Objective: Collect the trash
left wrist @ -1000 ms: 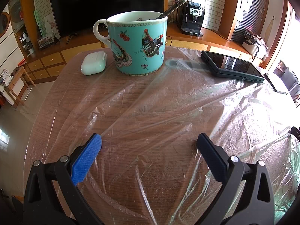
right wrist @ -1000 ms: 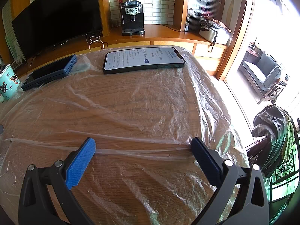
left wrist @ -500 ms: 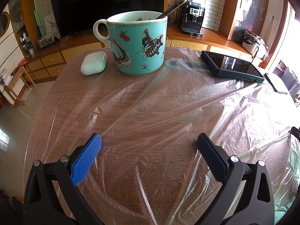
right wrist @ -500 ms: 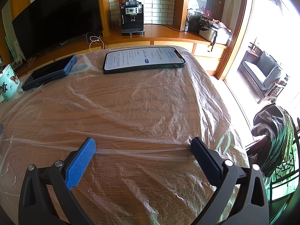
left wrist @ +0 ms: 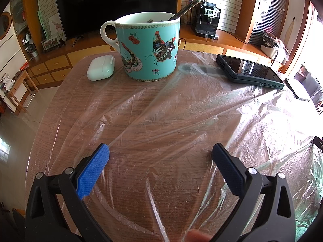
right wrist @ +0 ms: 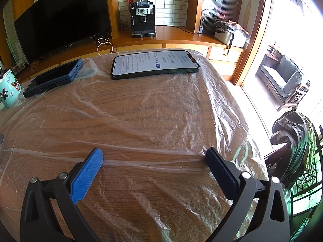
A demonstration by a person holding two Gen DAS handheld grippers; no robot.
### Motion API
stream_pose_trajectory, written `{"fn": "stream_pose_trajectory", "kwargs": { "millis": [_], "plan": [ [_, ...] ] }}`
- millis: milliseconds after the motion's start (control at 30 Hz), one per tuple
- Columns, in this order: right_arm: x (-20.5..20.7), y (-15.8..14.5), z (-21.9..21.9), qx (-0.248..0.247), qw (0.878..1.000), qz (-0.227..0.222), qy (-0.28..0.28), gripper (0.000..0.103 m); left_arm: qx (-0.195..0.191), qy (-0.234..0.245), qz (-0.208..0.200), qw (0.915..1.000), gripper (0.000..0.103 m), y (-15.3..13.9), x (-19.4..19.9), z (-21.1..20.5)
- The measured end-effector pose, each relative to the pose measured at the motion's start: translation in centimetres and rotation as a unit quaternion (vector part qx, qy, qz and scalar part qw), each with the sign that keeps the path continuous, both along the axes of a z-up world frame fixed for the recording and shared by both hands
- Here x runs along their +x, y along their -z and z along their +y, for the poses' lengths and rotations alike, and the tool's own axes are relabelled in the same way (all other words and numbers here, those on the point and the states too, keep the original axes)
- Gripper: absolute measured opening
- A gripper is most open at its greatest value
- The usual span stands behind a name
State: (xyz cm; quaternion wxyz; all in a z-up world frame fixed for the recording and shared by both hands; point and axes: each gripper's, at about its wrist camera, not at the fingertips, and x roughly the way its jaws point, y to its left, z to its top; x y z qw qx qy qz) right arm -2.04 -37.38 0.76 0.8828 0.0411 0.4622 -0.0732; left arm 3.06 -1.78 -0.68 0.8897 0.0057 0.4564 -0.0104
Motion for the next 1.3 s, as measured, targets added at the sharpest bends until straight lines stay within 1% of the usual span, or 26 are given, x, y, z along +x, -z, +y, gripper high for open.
{"fn": "stream_pose_trajectory", "kwargs": {
  "millis": [1300],
  "plan": [
    [-0.03, 0.01, 0.05, 0.0, 1.0, 0.0, 0.0, 0.099, -0.002, -0.001, 0.0, 1.0, 0.102, 0.0, 0.51, 0.13]
  ]
}}
